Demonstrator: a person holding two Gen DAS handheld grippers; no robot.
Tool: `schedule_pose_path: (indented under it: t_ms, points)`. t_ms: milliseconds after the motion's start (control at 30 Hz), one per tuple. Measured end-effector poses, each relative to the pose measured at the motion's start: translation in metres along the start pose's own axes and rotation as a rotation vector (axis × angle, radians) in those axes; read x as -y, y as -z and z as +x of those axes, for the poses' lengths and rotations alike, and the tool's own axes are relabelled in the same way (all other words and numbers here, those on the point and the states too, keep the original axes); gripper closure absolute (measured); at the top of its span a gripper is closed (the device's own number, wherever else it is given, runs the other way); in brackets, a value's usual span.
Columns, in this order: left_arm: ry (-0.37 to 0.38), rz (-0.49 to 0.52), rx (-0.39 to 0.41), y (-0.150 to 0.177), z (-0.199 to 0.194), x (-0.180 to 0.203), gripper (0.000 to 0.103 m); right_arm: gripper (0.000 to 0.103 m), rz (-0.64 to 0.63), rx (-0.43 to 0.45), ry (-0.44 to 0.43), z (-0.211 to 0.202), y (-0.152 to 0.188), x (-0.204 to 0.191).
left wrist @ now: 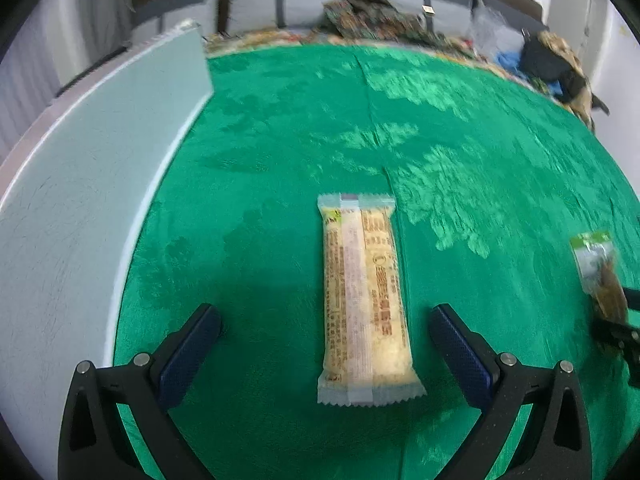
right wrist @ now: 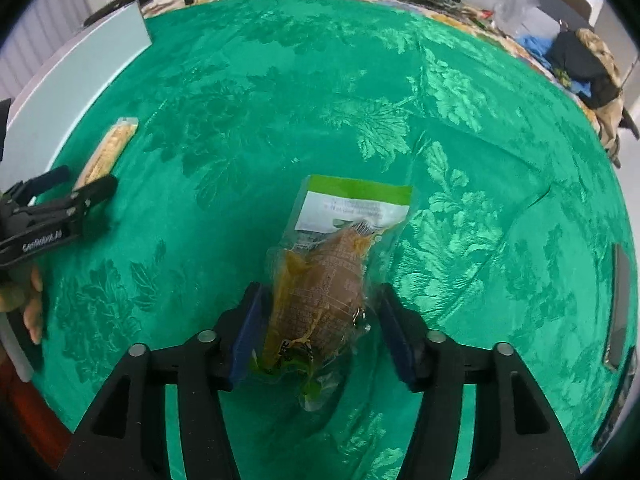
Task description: Organize snacks
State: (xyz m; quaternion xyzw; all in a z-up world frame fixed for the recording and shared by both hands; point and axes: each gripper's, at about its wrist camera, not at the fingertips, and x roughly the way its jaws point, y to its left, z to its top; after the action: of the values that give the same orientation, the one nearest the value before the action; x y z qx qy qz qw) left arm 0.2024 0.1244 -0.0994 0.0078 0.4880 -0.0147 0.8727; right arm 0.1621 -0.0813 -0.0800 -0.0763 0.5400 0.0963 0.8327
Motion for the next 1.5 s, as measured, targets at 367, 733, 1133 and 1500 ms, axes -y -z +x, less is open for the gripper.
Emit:
schedule_pose_path:
  t_ms: [367, 733, 1133, 1500]
  points:
    - [0.082, 0.013, -0.033, -0.005, -0.018, -0.009, 0.076, 0.052, 0.141, -0.031, -0.156, -0.015, 0.004, 0.024]
    - [0.218, -0.177, 0.101, 0.009, -0.104, -0.035, 0.076, 0.052, 0.225, 0.031, -0.316, -0.058, -0.008, 0.03]
    - [-0.067, -0.298, 0.21, 0.024, -0.207, -0.194, 0.076, 0.052, -0.077, 0.151, -0.603, -0.149, -0.091, -0.165]
    - [-0.25, -0.442, 0.135, 0.087, -0.188, -0.272, 0.028, 0.04, -0.228, 0.0, -0.742, -0.112, -0.078, -0.338]
